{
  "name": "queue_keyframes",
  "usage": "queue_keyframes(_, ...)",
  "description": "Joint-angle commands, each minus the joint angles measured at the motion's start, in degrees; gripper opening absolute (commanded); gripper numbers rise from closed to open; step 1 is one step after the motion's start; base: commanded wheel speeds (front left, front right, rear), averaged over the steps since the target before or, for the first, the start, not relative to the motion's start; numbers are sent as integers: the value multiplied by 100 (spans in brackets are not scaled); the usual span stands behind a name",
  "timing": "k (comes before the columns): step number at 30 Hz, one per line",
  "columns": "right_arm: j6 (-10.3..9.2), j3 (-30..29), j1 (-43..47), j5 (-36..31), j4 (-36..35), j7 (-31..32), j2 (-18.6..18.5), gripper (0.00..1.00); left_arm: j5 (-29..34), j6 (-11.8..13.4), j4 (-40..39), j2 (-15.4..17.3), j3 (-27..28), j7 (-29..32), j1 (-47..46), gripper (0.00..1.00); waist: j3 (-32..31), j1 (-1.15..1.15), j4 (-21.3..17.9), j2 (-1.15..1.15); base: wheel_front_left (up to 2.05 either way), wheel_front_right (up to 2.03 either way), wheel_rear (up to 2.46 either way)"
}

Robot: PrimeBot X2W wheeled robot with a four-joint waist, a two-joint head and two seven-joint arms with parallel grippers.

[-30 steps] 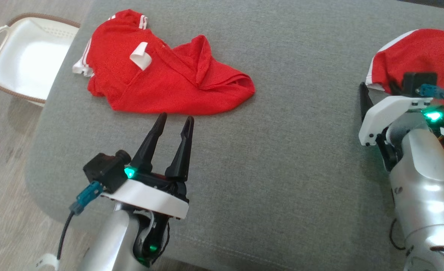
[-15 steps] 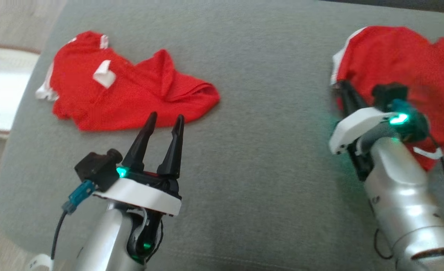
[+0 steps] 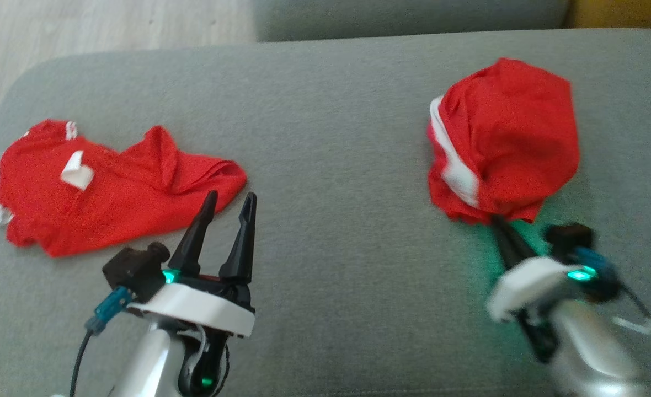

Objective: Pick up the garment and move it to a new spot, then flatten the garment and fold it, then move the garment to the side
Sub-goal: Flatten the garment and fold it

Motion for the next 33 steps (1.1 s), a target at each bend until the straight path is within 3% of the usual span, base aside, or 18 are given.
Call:
queue_keyframes(1,-5,-170,134,-43,-300,110,-233,0,77,-16,-173,25,218,-44,-117,100,-188,0,-238,0,0,0,0)
queue_keyframes(8,-5,-1748,1184,-551,-1148,955,-691,0,31,-28,-174,25,193,-44,-47,100,-325,0,-445,0,0,0,0)
queue_keyframes(12,-5,-2811,1538,-1255,-1753,1281,-553,0,-8,-30,-176,25,155,-44,-45,100,-352,0,-475,0,0,0,0)
queue_keyframes(13,-5,-3018,1575,-1465,-1931,1322,-449,62,-14,-30,-176,25,149,-44,-47,100,-349,0,-478,0,0,0,0)
queue_keyframes(14,-5,-3237,1589,-1666,-2108,1360,-320,100,-19,-30,-171,25,138,-44,-47,100,-346,0,-482,0,0,0,0)
queue_keyframes(17,-5,-3620,1591,-2194,-2617,1397,47,100,-21,-32,-143,25,90,-44,-55,100,-332,0,-458,0,0,0,0)
queue_keyframes(21,-5,-3551,1558,-2299,-3150,1215,304,100,-27,-35,-113,25,52,-44,-98,100,-303,0,-374,0,0,0,0)
queue_keyframes(33,-5,-1515,1520,-1299,-3516,335,389,100,-67,-41,-200,25,34,-44,-128,100,-301,0,-67,0,0,0,0)
